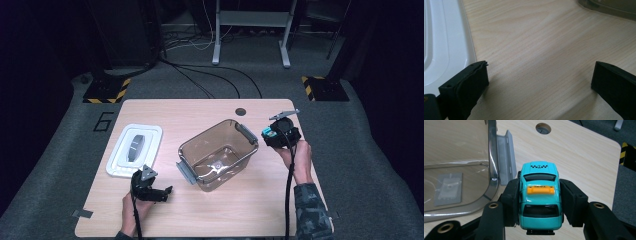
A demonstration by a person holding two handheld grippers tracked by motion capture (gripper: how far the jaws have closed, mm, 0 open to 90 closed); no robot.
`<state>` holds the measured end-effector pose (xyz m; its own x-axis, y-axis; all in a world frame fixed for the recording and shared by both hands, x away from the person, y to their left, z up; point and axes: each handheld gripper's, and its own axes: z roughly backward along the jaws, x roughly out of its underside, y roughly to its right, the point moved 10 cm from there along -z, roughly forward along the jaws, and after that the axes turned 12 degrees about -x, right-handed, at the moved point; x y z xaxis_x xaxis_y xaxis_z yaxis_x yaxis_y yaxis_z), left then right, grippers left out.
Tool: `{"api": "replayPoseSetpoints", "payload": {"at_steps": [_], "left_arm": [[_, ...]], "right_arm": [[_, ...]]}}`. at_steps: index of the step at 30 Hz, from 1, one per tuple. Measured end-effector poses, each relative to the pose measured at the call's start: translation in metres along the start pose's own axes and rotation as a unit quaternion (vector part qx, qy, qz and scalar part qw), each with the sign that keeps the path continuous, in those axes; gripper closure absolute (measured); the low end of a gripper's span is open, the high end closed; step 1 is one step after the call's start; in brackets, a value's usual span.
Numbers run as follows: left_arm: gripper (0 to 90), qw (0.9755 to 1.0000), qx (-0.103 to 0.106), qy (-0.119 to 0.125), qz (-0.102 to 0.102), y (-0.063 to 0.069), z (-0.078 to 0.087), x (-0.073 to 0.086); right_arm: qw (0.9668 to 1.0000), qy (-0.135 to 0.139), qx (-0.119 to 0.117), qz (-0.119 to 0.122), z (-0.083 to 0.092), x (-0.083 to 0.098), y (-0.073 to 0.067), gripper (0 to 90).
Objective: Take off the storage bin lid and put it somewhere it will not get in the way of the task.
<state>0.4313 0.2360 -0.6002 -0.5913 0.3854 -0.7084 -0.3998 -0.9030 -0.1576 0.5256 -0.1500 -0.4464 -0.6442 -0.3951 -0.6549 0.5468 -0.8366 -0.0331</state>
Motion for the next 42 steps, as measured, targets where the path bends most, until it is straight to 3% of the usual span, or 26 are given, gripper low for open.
{"api": "replayPoseSetpoints", "payload": {"at_steps": [18, 42], "left_arm": [[0.7, 1.0000, 0.000, 0.000, 0.000, 0.000, 0.000, 0.000], [0.7, 1.0000, 0.000, 0.000, 0.000, 0.000, 0.000, 0.000]], "right_arm": [[0.9994, 0.003, -0.003, 0.034, 0.012, -0.039, -0.019, 52.3], [0.9959, -0.013, -0.052, 0.073, -0.004, -0.063, -0.059, 52.3]]}}
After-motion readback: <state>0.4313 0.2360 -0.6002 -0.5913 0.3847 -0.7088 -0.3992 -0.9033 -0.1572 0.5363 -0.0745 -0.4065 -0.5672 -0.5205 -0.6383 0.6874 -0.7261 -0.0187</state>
